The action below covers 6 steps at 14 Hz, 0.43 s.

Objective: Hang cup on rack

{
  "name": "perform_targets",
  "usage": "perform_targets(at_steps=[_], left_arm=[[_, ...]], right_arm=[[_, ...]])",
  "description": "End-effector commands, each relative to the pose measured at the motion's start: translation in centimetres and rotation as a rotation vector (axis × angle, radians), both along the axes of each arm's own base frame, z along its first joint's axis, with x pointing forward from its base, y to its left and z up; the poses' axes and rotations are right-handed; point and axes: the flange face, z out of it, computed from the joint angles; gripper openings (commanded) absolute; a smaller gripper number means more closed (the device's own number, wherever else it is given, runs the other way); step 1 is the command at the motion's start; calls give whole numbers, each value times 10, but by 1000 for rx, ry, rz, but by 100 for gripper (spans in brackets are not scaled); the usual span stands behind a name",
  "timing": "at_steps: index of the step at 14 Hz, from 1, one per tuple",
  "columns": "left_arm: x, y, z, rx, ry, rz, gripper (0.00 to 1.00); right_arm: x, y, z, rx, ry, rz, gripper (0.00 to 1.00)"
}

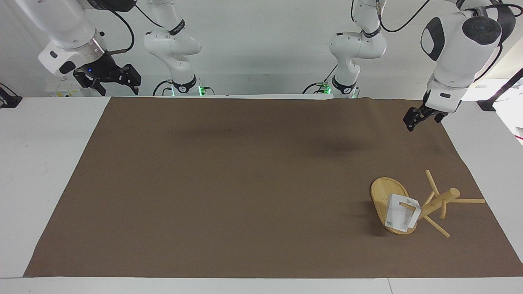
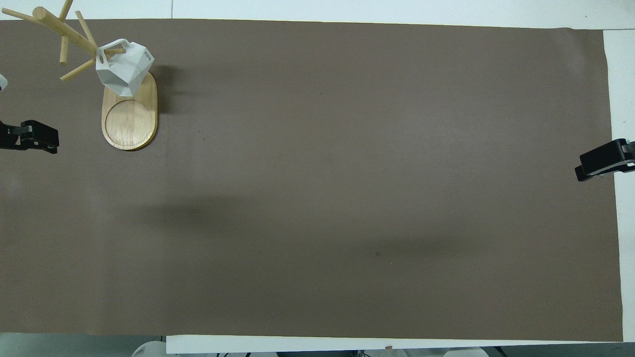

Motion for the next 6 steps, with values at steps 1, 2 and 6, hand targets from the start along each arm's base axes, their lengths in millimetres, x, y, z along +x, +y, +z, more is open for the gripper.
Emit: perform_targets(at_steps=[1, 2, 6], left_arm=[[8, 25, 37, -154, 59, -78, 99], [12, 26, 42, -155, 74, -124, 99], [22, 24, 48, -146, 57, -137, 99]], right_arm=[[0, -2, -2, -9, -9, -9, 100], [0, -3, -1, -11, -10, -10, 100], [-1, -11, -2, -7, -7, -18, 100]])
